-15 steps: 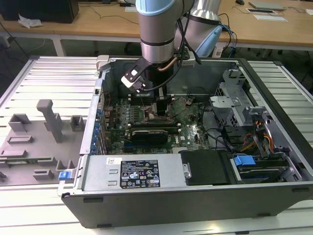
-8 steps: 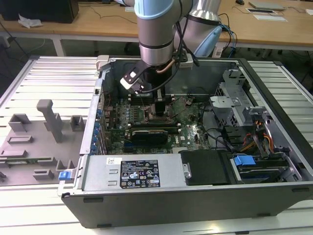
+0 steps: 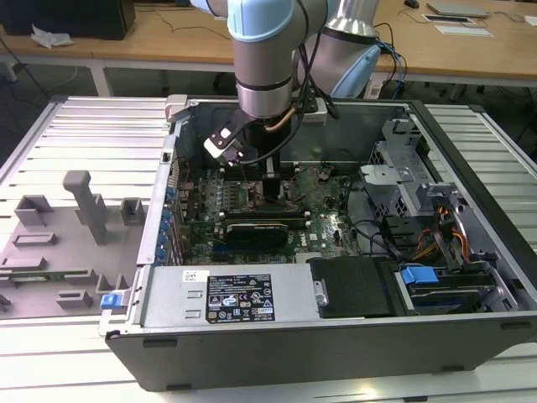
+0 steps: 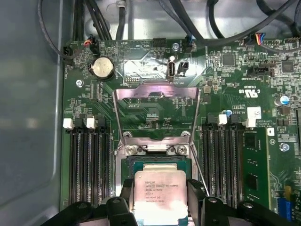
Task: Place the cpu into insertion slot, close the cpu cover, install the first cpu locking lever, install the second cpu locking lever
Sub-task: 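Place the cpu into insertion slot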
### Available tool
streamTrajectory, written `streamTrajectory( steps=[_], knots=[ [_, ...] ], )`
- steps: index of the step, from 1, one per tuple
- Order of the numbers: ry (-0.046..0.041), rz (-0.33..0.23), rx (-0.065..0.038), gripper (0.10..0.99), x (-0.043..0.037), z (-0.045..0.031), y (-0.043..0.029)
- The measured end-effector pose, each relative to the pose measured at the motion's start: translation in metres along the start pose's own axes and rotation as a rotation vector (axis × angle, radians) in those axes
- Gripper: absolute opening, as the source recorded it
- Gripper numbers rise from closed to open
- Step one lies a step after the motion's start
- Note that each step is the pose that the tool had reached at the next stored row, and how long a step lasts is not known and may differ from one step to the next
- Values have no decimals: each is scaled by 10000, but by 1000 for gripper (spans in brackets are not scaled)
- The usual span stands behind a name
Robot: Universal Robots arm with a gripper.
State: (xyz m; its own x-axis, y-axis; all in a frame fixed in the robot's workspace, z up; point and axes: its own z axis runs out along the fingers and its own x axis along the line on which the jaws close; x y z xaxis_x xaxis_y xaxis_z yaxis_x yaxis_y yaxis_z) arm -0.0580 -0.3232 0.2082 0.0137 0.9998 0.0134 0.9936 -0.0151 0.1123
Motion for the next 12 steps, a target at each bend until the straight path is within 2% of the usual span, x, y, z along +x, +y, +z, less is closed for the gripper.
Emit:
streamTrajectory(
  steps=[6,12],
  knots=[
    [-2,13,-1,541,3,59,-8],
    [7,-81,1,541,7,84,-12]
  ],
)
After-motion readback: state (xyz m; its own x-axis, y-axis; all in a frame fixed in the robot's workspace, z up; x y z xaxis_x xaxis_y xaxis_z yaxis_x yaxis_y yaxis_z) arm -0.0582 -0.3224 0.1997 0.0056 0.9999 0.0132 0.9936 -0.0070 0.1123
